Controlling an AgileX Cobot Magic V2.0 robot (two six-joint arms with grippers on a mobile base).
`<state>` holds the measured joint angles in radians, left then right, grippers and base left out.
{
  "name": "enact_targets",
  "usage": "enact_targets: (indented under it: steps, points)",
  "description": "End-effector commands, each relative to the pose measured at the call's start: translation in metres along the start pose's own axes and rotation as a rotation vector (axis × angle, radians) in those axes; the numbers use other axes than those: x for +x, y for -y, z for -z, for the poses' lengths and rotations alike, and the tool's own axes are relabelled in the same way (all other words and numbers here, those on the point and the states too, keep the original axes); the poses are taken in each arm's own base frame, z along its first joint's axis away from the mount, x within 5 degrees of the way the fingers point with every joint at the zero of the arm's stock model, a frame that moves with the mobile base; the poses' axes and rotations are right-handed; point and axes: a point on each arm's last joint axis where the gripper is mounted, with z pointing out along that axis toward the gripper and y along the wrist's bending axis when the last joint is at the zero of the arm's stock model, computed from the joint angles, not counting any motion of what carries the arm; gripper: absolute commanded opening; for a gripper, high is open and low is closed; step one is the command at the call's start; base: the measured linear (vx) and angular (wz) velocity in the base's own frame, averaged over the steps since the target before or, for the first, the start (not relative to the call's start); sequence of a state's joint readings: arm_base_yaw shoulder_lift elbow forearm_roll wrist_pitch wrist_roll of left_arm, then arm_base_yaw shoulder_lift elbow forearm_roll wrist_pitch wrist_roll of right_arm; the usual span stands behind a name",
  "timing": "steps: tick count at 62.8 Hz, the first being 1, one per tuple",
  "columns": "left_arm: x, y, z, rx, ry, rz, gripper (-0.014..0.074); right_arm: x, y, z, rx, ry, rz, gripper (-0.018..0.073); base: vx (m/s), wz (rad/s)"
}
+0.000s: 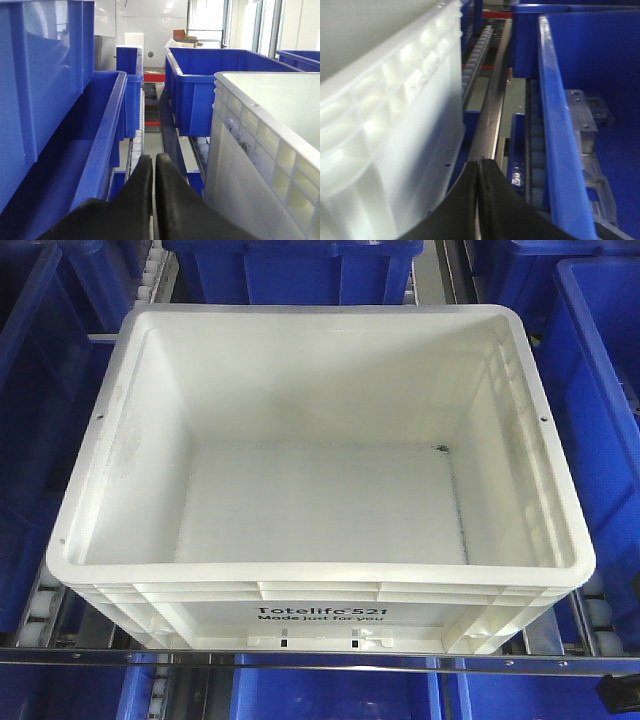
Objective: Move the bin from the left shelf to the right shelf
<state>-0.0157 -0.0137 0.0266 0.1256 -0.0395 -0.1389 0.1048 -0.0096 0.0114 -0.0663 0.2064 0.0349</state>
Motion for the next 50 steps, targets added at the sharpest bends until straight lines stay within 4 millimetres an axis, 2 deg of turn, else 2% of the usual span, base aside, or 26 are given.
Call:
enact_targets:
  steps: [1, 13, 50]
  points:
    - [-0.0151, 0.0009, 0.0016, 0.009, 0.108, 0.009, 0.0003, -0.0078, 0.0028, 0.0005, 0.055, 0.161, -0.029, -0.0009, 0.00, 0.00]
    - [-0.0151, 0.0009, 0.0016, 0.009, 0.108, 0.009, 0.0003, -0.0125, 0.0050, 0.0015, 0.097, 0.220, -0.027, -0.0009, 0.00, 0.00]
    - [-0.0151, 0.0009, 0.0016, 0.009, 0.108, 0.009, 0.0003, -0.0146, 0.0048, 0.0021, 0.095, 0.244, -0.021, -0.0009, 0.00, 0.00]
